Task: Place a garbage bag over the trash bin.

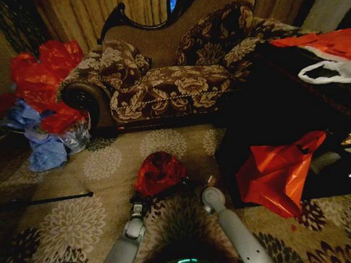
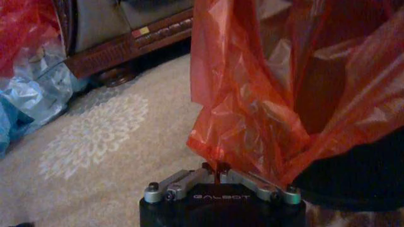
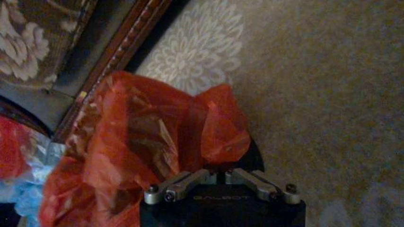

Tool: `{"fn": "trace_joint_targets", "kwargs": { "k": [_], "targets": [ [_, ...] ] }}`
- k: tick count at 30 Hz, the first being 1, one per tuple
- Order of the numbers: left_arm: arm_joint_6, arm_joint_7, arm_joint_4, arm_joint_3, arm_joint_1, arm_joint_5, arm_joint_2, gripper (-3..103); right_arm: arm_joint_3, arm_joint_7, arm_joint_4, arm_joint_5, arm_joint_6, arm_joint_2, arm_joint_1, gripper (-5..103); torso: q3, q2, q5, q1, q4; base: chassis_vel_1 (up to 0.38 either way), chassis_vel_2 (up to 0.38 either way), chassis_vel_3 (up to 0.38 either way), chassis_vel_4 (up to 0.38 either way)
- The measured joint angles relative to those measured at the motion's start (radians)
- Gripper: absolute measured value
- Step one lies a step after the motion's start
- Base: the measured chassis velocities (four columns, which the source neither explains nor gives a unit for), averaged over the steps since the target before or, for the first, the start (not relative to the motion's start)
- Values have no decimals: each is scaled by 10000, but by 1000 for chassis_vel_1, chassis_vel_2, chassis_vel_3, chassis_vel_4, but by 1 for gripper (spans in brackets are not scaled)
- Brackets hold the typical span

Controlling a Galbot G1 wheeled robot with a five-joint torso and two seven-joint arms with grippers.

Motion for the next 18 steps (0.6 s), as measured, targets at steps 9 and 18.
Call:
{"fn": "trace_joint_targets", "kwargs": {
  "k": [9, 18],
  "targets": [
    [-413, 107, 2394, 85, -1018, -49, -686, 0, 457, -1220, -2415, -1739, 747, 902, 1030, 0, 1, 0, -1, 2, 1, 0, 0, 0, 0],
    [-794, 111, 3132, 159, -1346, 17, -1066, 0, 668, -1616, -3107, -2494, 1016, 964, 1043, 0, 1, 0, -1, 2, 1, 0, 0, 0, 0]
  ]
}}
